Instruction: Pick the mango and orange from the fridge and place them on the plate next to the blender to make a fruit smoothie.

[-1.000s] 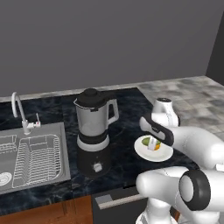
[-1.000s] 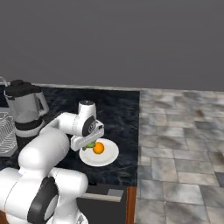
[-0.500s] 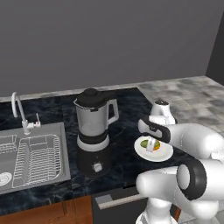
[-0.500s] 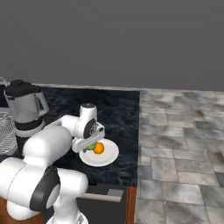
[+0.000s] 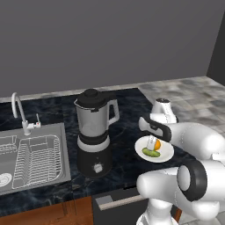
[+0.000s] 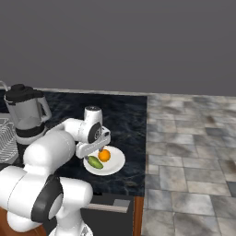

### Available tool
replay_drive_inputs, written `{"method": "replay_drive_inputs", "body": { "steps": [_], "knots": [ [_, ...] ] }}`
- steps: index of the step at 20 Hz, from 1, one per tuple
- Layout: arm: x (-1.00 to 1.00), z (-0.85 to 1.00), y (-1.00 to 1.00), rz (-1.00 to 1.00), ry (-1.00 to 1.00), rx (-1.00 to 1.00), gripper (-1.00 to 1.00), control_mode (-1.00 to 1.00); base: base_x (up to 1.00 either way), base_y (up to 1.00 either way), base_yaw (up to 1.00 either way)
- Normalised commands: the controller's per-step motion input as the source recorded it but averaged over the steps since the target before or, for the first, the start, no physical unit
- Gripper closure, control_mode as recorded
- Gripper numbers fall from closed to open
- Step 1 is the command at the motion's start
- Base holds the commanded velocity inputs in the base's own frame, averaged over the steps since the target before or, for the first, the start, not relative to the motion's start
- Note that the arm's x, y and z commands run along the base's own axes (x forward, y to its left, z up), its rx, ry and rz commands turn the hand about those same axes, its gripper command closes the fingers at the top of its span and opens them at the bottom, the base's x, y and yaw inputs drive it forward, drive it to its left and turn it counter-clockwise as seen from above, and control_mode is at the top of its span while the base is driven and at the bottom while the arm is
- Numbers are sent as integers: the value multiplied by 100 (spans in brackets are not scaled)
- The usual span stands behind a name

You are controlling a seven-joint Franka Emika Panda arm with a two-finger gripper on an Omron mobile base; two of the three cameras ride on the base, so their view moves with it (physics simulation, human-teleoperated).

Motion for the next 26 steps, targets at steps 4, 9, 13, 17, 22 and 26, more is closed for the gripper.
{"method": "replay_drive_inputs", "body": {
  "steps": [4,9,13,17,22,26],
  "knots": [
    [-48,58,0,0,-16,0,-100,-100,0,0,0],
    [-100,56,-6,-3,-33,0,-100,-100,0,0,0],
    [-100,40,-5,-8,-40,0,-100,-100,0,0,0],
    [-100,39,-1,-9,-45,0,-100,-100,0,0,0],
    [-100,75,-4,-11,-50,0,-100,-100,0,0,0],
    [-100,97,-16,-16,-53,0,-100,-100,0,0,0]
  ]
}}
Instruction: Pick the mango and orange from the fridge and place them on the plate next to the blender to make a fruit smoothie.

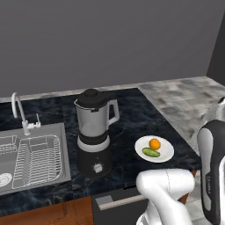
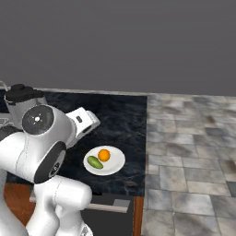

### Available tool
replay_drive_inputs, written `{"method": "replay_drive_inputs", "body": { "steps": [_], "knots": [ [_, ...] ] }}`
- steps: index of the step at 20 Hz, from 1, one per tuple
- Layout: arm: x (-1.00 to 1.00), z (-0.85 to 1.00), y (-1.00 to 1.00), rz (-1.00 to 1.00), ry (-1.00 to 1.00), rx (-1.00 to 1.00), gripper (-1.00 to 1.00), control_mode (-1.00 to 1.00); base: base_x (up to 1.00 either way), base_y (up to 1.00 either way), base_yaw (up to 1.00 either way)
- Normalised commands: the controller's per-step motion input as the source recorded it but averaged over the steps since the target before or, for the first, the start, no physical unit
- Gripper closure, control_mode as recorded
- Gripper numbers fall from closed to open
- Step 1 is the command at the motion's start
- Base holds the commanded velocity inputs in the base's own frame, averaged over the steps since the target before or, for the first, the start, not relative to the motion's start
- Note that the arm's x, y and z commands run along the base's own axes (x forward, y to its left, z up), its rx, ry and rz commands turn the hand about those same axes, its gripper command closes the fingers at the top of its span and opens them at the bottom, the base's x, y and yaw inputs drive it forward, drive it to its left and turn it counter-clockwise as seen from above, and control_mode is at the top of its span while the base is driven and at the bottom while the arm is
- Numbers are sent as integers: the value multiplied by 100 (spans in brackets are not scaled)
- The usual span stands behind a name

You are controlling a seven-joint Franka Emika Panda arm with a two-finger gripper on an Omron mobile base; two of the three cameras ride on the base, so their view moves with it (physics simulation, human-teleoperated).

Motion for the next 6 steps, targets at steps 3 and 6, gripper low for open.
{"method": "replay_drive_inputs", "body": {
  "steps": [3,6],
  "knots": [
    [-93,59,-15,-11,-47,0,-100,-100,0,0,0],
    [-4,0,-1,-7,-3,-8,-100,-100,0,0,0]
  ]
}}
